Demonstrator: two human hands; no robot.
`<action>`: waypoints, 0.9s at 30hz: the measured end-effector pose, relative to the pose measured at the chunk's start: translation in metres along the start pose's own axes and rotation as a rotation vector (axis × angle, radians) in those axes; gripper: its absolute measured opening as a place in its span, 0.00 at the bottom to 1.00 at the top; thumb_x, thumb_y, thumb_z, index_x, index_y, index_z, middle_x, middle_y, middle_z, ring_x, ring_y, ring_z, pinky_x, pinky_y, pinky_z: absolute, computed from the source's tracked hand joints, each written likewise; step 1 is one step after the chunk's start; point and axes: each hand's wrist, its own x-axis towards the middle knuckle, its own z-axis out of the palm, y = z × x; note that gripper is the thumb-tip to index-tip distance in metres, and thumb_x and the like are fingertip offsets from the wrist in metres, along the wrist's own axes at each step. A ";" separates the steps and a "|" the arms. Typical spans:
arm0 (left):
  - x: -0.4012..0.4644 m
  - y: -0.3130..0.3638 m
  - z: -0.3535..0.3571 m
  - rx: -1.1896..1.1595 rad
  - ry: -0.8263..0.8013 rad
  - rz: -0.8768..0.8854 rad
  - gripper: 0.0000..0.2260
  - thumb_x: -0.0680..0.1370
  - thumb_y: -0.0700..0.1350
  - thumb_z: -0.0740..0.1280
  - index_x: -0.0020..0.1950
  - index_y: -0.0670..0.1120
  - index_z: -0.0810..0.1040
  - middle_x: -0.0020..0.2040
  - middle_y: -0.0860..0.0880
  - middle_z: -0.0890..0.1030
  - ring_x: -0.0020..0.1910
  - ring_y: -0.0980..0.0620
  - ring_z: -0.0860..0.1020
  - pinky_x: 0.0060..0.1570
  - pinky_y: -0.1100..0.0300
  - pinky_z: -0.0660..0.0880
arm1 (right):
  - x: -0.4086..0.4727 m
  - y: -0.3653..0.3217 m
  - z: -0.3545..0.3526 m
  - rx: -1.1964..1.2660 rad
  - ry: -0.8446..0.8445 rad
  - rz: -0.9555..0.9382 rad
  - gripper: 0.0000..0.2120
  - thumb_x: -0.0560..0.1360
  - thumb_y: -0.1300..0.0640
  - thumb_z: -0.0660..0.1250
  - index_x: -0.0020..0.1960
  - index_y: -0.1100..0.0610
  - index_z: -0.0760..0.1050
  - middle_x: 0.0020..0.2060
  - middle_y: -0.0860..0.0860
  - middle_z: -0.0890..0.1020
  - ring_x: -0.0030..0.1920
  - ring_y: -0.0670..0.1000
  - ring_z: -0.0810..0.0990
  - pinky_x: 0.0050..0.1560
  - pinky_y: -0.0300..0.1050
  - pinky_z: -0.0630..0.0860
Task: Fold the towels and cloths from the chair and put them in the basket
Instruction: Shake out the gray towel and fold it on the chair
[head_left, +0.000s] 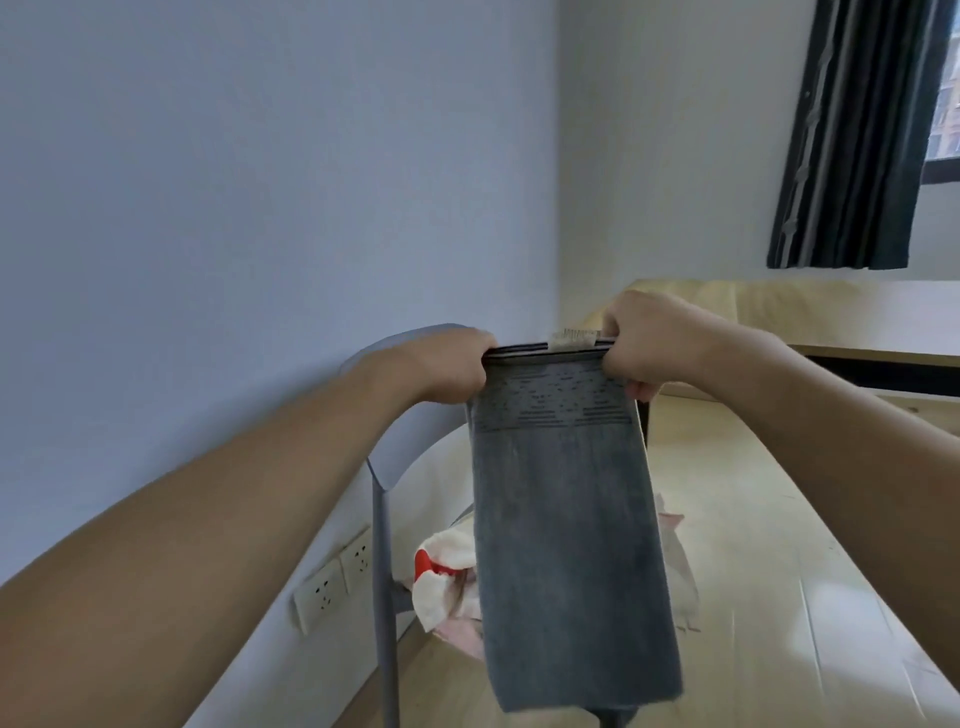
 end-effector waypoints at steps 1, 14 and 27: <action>0.006 -0.003 0.002 -0.003 0.122 0.009 0.12 0.75 0.33 0.55 0.53 0.43 0.72 0.50 0.43 0.77 0.48 0.44 0.76 0.46 0.51 0.74 | 0.005 0.003 0.002 0.004 0.107 -0.016 0.06 0.69 0.69 0.61 0.44 0.64 0.75 0.36 0.61 0.83 0.36 0.60 0.83 0.40 0.54 0.83; -0.025 0.003 0.015 -0.325 0.252 0.027 0.09 0.71 0.31 0.56 0.38 0.42 0.74 0.32 0.48 0.71 0.33 0.50 0.69 0.31 0.60 0.62 | -0.019 0.018 0.016 -0.047 0.107 -0.141 0.05 0.71 0.62 0.66 0.43 0.55 0.70 0.37 0.54 0.78 0.33 0.51 0.74 0.29 0.44 0.69; -0.061 -0.006 0.200 -0.330 -0.745 0.035 0.17 0.70 0.41 0.56 0.55 0.41 0.75 0.52 0.36 0.80 0.37 0.46 0.79 0.41 0.55 0.75 | -0.045 0.086 0.154 -0.354 -0.936 0.126 0.16 0.74 0.61 0.68 0.62 0.59 0.73 0.43 0.56 0.81 0.34 0.50 0.78 0.40 0.44 0.79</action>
